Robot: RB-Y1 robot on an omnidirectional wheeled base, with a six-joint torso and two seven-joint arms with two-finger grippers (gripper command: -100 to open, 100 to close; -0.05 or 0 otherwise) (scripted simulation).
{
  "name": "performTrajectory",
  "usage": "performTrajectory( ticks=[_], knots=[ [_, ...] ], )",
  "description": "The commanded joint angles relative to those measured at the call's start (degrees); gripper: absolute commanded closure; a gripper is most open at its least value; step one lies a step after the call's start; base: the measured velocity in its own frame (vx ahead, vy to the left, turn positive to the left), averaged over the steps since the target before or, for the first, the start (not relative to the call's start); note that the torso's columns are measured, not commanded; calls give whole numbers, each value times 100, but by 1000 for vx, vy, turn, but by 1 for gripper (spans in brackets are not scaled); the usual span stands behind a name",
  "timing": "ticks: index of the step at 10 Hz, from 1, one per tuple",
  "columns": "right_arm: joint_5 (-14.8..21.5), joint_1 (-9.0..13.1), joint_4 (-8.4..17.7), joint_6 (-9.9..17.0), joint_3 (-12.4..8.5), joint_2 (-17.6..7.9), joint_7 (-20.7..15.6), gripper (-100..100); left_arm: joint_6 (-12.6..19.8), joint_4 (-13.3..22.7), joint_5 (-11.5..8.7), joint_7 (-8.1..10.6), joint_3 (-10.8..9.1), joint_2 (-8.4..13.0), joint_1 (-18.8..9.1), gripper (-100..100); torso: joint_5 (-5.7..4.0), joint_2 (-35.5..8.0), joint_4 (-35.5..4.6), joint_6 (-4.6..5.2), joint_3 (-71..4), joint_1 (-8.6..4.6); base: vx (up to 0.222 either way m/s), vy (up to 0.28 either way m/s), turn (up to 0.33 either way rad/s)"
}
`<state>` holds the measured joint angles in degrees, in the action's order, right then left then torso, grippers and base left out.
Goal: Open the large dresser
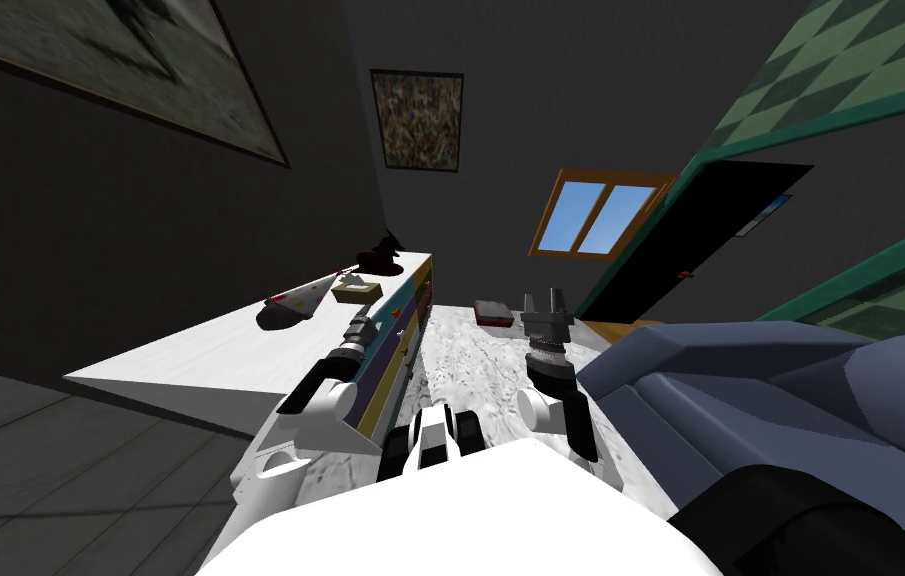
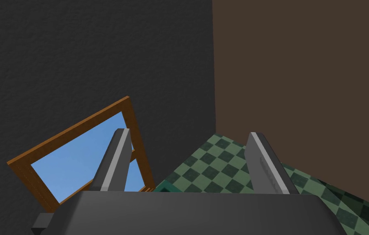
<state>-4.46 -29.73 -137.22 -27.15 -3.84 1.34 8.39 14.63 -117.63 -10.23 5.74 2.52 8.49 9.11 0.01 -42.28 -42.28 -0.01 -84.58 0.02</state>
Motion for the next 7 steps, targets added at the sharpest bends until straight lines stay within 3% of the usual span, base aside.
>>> performTrajectory(
  ticks=[1, 7],
  knots=[
    [0, 0, 0, 0, 0, 0, 0, 0, 385, 290, -44, 108, 13, -2, -220, -100, -1, 1, 0, 1, 0, -4, 70, -1, -28],
    [0, 0, 0, 0, 0, 0, 0, 0, 1247, 736, -117, 294, 26, 2, -616, -100, -1, -6, -2, 1, 4, -3, 49, 0, -18]
  ],
)
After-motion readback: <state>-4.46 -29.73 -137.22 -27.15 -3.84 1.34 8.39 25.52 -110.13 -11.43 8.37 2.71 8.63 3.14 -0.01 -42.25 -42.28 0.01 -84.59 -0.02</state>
